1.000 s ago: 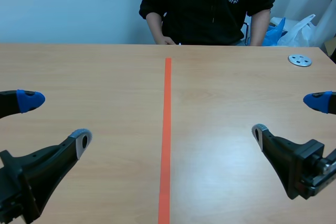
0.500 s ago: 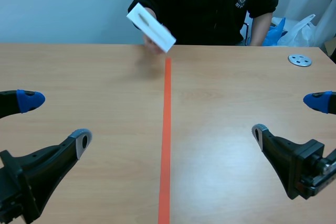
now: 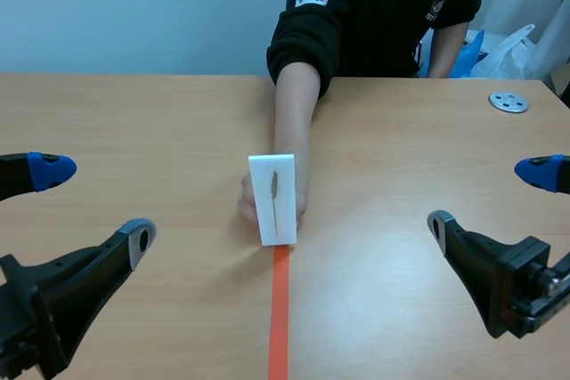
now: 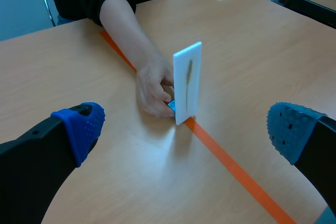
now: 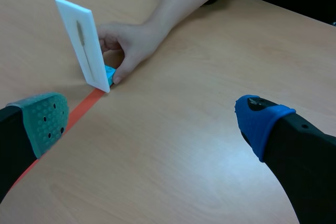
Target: Sort the leaf by its shape. The table is split by an orange tape line. A compound leaf with several leaflets goes to the left side, a simple leaf with one blade goes to the right side. Return to the home posture when a red brick is placed on the table.
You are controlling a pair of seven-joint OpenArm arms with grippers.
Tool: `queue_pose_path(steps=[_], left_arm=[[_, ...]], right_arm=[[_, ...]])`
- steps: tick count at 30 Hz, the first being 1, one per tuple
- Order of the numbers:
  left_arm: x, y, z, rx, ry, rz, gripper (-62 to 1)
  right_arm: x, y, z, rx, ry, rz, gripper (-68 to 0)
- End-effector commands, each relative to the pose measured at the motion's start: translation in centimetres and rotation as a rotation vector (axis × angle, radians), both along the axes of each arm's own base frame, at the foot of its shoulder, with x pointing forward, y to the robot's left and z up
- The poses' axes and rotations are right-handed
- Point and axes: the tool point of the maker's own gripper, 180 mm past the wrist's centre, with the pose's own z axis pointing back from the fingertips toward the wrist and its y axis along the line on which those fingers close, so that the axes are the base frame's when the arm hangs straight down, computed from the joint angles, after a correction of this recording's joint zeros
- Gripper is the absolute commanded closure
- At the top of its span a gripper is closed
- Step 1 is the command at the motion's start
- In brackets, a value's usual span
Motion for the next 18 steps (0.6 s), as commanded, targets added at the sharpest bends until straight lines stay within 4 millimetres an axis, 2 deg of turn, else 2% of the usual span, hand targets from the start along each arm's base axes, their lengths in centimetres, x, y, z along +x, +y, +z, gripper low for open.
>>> queue_pose_path(steps=[1,18], left_arm=[[0.04,-0.46,0.95,-0.031,-0.024,-0.004,-62.3],[-0.07,-0.61,0.96,-0.039,-0.021,-0.009,-62.3]], right_arm=[[0.42,-0.16,1.08,0.011,-0.035,-0.007,-67.9],[0.40,-0.18,0.95,0.007,-0.029,-0.007,-67.9]])
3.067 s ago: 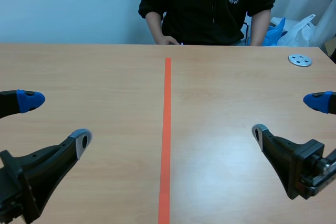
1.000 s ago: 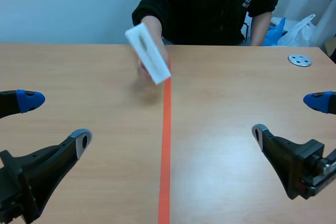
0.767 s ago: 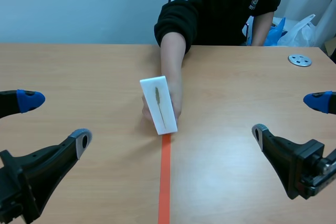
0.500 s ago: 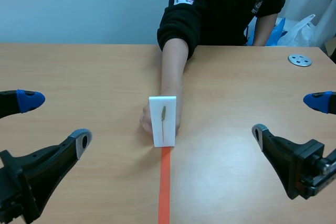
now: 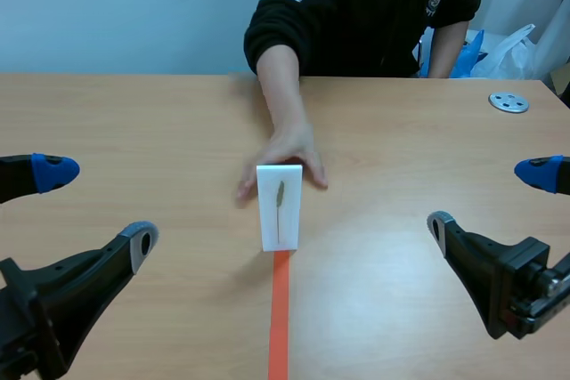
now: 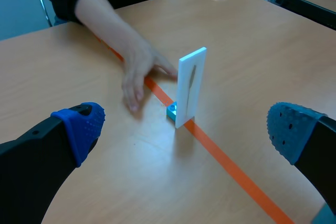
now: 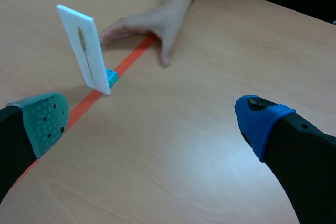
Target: Sort the leaf by its shape. The table is split by an orange tape line. A compound leaf with several leaflets goes to the left side, a simple leaf with one blade goes to the right side. Return to the home posture when a red brick is placed on the table.
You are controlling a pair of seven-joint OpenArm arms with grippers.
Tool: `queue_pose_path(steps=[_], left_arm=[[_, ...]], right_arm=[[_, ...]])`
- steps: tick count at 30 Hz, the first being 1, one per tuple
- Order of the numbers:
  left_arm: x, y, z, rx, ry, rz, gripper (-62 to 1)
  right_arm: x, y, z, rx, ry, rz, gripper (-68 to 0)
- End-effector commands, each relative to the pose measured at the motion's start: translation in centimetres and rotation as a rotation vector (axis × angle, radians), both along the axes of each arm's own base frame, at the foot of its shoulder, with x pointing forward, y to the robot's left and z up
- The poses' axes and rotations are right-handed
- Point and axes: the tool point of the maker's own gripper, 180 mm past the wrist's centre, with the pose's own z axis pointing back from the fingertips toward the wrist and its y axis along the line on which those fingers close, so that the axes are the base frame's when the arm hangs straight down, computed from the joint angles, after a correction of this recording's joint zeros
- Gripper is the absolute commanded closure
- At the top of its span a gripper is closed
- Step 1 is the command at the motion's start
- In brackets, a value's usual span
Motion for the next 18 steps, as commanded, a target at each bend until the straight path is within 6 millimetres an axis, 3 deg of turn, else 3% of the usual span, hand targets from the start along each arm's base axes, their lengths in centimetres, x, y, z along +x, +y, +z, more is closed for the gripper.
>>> queue_pose_path(steps=[1,18], left_arm=[[0.08,-0.43,0.96,-0.036,-0.023,0.004,-62.3],[1.02,-0.11,0.42,0.020,-0.043,-0.002,-62.3]], right_arm=[[0.41,-0.17,1.01,0.009,-0.032,-0.007,-67.9],[0.41,-0.16,1.02,0.010,-0.033,-0.007,-67.9]])
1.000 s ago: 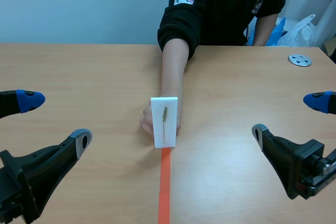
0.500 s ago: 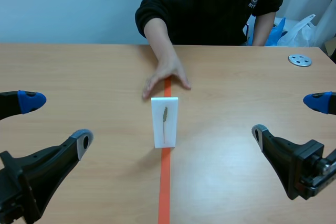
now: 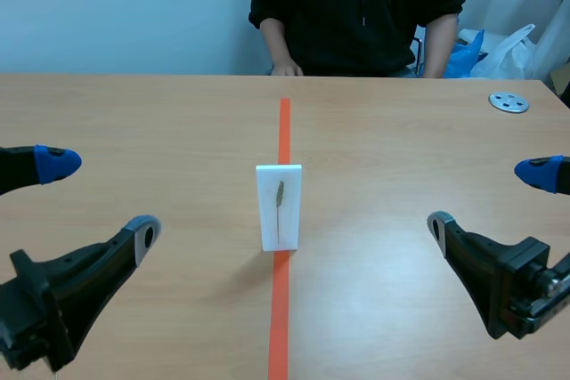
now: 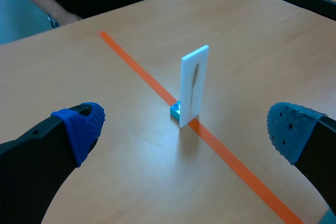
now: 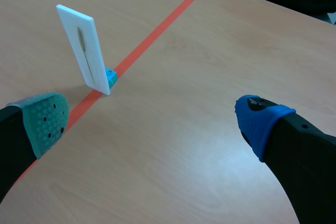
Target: Sort the leaf by its shape. The table is split by an orange tape line. A compound leaf with several leaflets goes to the left side, a simple leaf with one blade goes to the right side. Return to the home posture when a red brick is placed on the table.
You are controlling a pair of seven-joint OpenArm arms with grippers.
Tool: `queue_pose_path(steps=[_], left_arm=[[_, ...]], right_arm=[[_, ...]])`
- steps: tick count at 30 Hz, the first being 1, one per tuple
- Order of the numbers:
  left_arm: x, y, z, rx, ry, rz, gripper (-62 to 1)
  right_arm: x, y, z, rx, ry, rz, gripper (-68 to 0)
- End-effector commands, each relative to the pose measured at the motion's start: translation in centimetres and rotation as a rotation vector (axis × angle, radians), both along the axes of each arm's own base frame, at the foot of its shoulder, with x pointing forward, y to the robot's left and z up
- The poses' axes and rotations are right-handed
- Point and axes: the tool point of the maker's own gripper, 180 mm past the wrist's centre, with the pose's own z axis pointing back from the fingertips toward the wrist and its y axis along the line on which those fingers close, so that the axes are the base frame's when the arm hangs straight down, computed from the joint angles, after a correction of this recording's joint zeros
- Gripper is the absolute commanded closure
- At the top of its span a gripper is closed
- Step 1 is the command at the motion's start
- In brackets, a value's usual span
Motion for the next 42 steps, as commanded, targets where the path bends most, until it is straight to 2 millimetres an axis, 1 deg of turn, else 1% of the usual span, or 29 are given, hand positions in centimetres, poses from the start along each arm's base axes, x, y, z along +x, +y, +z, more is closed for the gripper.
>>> queue_pose_path(steps=[1,4,9,12,15,17,22,28,31,37,42], left_arm=[[0.4,-0.1,0.1,-0.004,-0.017,-0.002,-62.3],[1.0,0.1,-0.6,-0.004,-0.011,-0.003,-62.3],[1.8,-0.4,-2.7,-0.020,0.025,-0.027,-62.3],[2.6,-0.7,-3.8,-0.027,0.029,-0.037,-62.3],[3.6,-0.9,-5.1,0.002,0.027,-0.048,-62.3],[4.2,-1.3,-5.7,-0.013,0.020,-0.057,-62.3],[5.3,-3.1,-7.2,-0.036,0.015,-0.096,-62.3],[6.0,-6.3,-9.1,-0.044,0.006,-0.172,-62.3],[6.8,-7.6,-10.0,-0.036,-0.003,-0.201,-62.3],[8.5,-9.4,-10.7,-0.069,-0.019,-0.219,-62.3],[8.8,-11.5,-11.6,-0.073,-0.008,-0.256,-62.3]], right_arm=[[0.4,-0.2,1.0,0.011,-0.032,-0.006,-67.9],[0.3,0.0,1.0,0.013,-0.030,0.000,-67.9],[0.3,0.0,1.0,0.014,-0.028,0.004,-67.9],[0.2,0.0,0.9,0.014,-0.027,0.003,-67.9],[0.2,0.0,0.9,0.013,-0.026,0.004,-67.9],[0.2,0.0,0.9,0.013,-0.027,0.004,-67.9],[0.2,0.0,0.9,0.013,-0.027,0.003,-67.9],[0.2,0.0,0.9,0.011,-0.024,0.003,-67.9],[0.2,0.0,0.9,0.011,-0.024,0.003,-67.9],[0.2,0.0,0.9,0.011,-0.024,0.003,-67.9],[0.2,0.0,0.9,0.012,-0.024,0.003,-67.9]])
